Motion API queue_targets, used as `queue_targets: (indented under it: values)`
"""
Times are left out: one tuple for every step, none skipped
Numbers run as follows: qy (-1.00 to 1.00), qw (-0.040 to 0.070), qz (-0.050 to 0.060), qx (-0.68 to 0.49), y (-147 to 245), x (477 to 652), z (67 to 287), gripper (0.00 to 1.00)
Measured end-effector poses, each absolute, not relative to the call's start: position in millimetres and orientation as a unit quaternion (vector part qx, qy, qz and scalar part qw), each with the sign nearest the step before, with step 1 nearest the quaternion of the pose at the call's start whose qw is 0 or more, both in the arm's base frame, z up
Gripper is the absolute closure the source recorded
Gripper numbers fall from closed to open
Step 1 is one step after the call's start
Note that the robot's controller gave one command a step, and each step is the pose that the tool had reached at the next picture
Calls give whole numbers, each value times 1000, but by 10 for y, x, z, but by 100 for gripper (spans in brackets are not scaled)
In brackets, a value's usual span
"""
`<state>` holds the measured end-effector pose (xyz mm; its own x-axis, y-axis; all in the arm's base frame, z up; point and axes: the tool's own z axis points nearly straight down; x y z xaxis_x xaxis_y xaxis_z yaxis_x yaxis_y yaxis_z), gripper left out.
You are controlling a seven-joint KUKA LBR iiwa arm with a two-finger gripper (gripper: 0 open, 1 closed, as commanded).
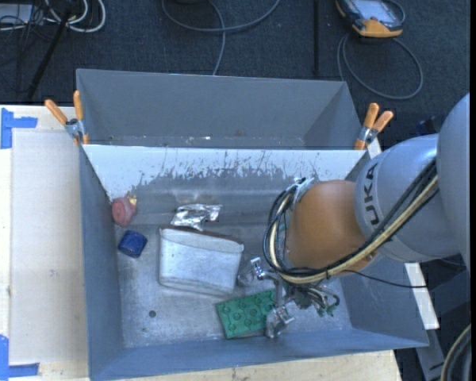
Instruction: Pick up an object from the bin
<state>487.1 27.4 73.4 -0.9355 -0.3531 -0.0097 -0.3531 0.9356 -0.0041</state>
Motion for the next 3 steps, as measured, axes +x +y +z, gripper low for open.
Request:
queue_targets:
  values:
    - [983,2,-1,-181,274,4884,745,0]
    - [983,5,0,-182,285,4900,758,100]
    - [983,2,0,-185,295,4908,1096,100]
